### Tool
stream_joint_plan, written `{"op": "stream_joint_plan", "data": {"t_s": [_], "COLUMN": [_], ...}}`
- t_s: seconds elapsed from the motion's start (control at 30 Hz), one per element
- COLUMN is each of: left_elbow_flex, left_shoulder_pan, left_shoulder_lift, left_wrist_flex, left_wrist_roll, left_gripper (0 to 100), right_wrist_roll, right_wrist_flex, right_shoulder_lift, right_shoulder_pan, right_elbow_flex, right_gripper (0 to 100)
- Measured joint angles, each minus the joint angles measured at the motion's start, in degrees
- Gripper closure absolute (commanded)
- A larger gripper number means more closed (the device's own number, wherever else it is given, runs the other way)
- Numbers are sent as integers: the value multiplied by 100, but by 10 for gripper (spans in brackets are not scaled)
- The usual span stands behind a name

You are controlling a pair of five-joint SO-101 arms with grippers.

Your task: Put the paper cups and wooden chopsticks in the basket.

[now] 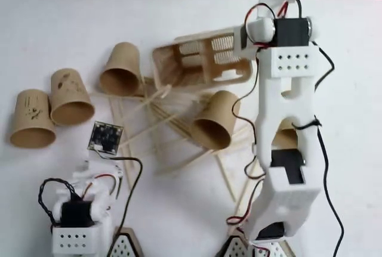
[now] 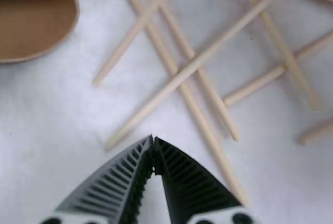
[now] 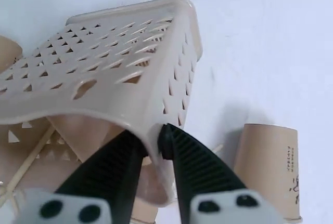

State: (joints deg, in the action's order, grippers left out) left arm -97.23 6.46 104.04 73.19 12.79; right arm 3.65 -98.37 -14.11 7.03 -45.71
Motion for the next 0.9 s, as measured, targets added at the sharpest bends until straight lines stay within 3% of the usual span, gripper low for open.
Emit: {"op": "stream_joint_plan", "data": {"t_s": [0.4,0.8,0.9], "left_elbow_flex": [0,0,0], "left_shoulder_pan": [0,0,0], "left_shoulder_lift": [0,0,0], "left_wrist_flex": [0,0,0], "left_wrist_roll": [0,0,0], "left_gripper": [976,976,976], "right_wrist_roll": [176,273,273], "right_wrist_flex": [26,1284,1521], "right_shoulder_lift": [756,-26,-62], "right_shoulder_pan": [0,-44,-44], "right_elbow_flex": [1029,1029,1029], "right_gripper": [981,973,891]}}
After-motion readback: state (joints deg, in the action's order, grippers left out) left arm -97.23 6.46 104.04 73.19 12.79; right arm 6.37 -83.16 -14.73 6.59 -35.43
